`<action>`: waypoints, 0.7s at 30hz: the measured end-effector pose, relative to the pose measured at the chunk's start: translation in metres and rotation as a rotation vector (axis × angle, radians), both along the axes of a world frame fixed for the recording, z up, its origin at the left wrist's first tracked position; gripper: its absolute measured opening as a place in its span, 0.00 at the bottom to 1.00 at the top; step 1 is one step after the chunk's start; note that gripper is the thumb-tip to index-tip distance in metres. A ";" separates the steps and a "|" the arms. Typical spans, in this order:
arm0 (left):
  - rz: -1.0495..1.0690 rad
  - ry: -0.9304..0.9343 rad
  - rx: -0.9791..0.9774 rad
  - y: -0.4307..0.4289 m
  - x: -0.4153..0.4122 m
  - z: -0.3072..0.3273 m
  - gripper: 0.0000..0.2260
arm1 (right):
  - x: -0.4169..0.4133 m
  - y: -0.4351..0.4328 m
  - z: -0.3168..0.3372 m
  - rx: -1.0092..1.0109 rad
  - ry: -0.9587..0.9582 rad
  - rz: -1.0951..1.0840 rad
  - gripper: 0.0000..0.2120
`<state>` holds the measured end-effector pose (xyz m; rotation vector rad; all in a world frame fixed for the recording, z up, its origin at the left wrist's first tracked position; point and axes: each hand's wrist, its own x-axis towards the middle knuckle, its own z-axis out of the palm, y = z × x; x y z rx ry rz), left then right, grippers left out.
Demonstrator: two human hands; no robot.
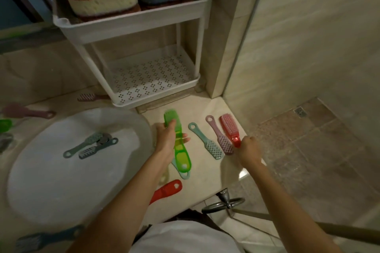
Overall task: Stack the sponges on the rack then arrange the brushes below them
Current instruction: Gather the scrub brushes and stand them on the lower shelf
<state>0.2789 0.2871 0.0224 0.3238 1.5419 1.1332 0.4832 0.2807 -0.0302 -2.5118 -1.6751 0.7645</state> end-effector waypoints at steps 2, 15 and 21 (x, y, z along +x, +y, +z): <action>-0.020 0.007 0.005 0.001 0.003 0.000 0.06 | 0.002 0.000 -0.002 -0.026 0.024 -0.041 0.20; -0.037 0.047 0.077 0.015 -0.009 0.009 0.04 | -0.004 0.036 0.028 0.119 0.007 0.024 0.14; -0.054 0.108 0.131 0.036 -0.025 0.029 0.08 | -0.048 0.064 0.055 0.020 0.306 0.083 0.16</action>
